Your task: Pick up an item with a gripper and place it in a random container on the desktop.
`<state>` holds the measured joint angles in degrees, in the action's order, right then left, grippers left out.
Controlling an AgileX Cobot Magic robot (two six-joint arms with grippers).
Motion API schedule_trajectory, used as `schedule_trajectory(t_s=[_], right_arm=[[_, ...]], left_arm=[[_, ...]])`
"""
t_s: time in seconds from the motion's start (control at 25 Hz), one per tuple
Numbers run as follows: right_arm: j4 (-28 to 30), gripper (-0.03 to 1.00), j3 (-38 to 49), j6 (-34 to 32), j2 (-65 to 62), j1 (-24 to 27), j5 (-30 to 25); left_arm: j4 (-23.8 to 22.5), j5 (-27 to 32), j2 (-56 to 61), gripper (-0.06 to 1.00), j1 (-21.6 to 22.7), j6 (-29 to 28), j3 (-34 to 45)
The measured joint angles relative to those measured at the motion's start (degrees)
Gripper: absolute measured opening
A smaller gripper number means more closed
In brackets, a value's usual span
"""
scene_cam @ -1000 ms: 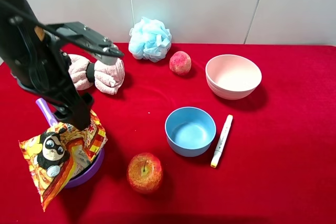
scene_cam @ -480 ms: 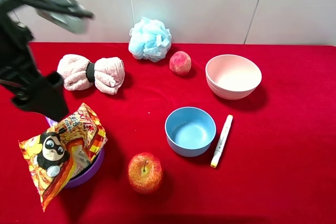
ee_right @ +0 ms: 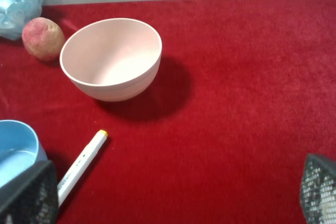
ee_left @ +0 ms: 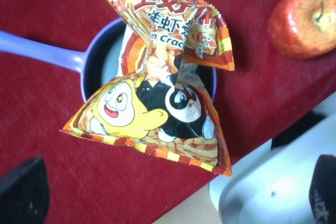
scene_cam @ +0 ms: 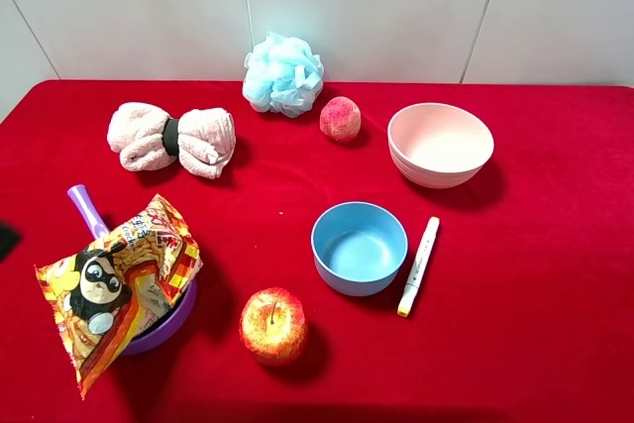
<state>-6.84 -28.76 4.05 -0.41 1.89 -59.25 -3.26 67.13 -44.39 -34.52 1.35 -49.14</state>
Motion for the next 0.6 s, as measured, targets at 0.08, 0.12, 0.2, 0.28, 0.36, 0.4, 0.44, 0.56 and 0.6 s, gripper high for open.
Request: schedule_trajectory(t_s=[0.08,0.12,0.2,0.28,0.36,0.4,0.44,0.56,0.6], right_arm=[[0.0,0.69,0.0,0.0,0.0,0.0,0.0],[0.0,0.69,0.0,0.0,0.0,0.0,0.0],[0.0,0.69,0.0,0.0,0.0,0.0,0.0],[0.0,0.69,0.0,0.0,0.0,0.0,0.0],[0.0,0.69,0.0,0.0,0.0,0.0,0.0],[0.0,0.69,0.0,0.0,0.0,0.0,0.0],[0.0,0.69,0.0,0.0,0.0,0.0,0.0],[0.0,0.69,0.0,0.0,0.0,0.0,0.0],[0.0,0.69,0.0,0.0,0.0,0.0,0.0]], left_arm=[[0.0,0.1,5.5,0.99,0.0,0.0,1.7],[0.0,0.1,8.1,0.99,0.0,0.0,2.6],[0.0,0.1,12.8,0.99,0.0,-0.1,4.4],[0.0,0.1,17.5,0.99,0.0,-0.7,6.2],[0.0,0.1,22.4,0.99,0.3,-1.8,7.9],[0.0,0.1,24.6,0.99,0.9,-2.2,8.6],[0.0,0.1,26.3,0.99,1.9,-2.3,9.2],[0.0,0.1,31.3,0.99,6.4,-2.4,10.9],[0.0,0.0,32.5,0.99,8.3,-2.2,11.6]])
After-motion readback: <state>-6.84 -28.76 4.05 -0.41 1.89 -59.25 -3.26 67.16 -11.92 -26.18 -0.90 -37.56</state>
